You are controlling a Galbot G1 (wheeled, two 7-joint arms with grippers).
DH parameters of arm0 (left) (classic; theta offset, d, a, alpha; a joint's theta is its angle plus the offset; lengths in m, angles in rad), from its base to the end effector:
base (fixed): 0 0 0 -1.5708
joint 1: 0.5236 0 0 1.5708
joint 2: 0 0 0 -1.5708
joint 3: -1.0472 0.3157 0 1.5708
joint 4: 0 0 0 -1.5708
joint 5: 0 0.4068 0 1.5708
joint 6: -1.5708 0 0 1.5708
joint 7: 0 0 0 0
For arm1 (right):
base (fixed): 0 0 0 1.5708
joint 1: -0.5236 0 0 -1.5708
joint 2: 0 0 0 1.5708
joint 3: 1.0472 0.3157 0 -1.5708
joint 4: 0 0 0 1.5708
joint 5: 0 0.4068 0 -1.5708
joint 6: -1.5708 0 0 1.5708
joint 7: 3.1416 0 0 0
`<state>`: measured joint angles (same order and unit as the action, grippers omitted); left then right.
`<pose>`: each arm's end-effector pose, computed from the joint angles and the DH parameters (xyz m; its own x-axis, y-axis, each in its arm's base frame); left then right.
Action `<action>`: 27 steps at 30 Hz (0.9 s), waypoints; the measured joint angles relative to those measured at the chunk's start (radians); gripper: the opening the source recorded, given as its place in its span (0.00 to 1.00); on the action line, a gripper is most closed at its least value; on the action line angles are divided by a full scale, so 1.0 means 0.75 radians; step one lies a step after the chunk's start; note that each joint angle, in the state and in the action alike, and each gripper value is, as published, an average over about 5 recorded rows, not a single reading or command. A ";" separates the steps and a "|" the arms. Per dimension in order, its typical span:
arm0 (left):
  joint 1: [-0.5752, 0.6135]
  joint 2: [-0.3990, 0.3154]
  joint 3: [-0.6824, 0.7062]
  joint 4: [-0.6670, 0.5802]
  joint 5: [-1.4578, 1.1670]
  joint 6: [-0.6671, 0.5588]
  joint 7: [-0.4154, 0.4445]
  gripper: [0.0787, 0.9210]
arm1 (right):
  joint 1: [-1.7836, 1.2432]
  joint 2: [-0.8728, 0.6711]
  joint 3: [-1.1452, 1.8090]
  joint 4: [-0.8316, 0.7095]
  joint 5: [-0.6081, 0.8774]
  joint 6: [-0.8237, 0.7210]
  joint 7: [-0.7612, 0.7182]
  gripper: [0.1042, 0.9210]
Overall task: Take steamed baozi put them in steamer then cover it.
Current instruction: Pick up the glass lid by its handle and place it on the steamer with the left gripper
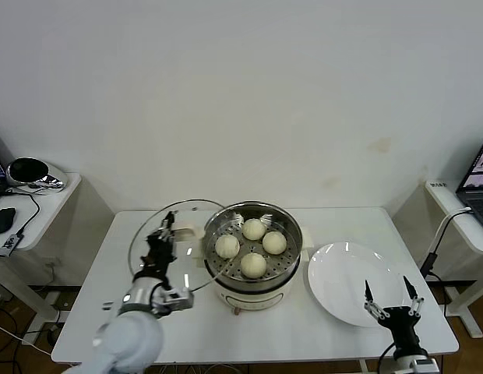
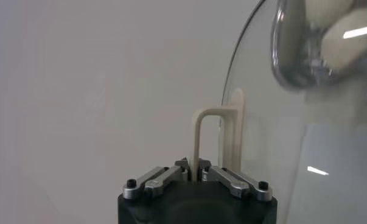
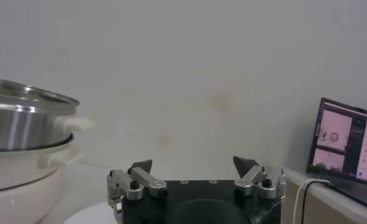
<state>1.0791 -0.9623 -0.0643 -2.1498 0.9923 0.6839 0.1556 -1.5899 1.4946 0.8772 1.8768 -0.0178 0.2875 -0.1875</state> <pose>0.2999 -0.0706 -0.1723 -0.9997 0.0190 0.0150 0.0179 0.1673 0.9858 0.2174 -0.1486 -0.3441 -0.9972 0.0610 -0.0438 0.0706 0.9603 -0.2698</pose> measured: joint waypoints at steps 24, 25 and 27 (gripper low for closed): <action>-0.341 -0.452 0.391 0.345 0.433 0.070 0.227 0.08 | 0.001 0.011 -0.002 -0.036 -0.059 0.023 0.009 0.88; -0.345 -0.463 0.394 0.361 0.440 0.070 0.226 0.08 | 0.001 0.010 -0.002 -0.037 -0.059 0.023 0.009 0.88; -0.352 -0.481 0.397 0.392 0.450 0.070 0.225 0.08 | 0.001 0.009 -0.004 -0.037 -0.060 0.023 0.008 0.88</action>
<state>0.8148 -1.3233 0.2338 -1.8562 1.3298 0.7364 0.3240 -1.5895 1.5017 0.8741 1.8492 -0.0628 0.3046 -0.1813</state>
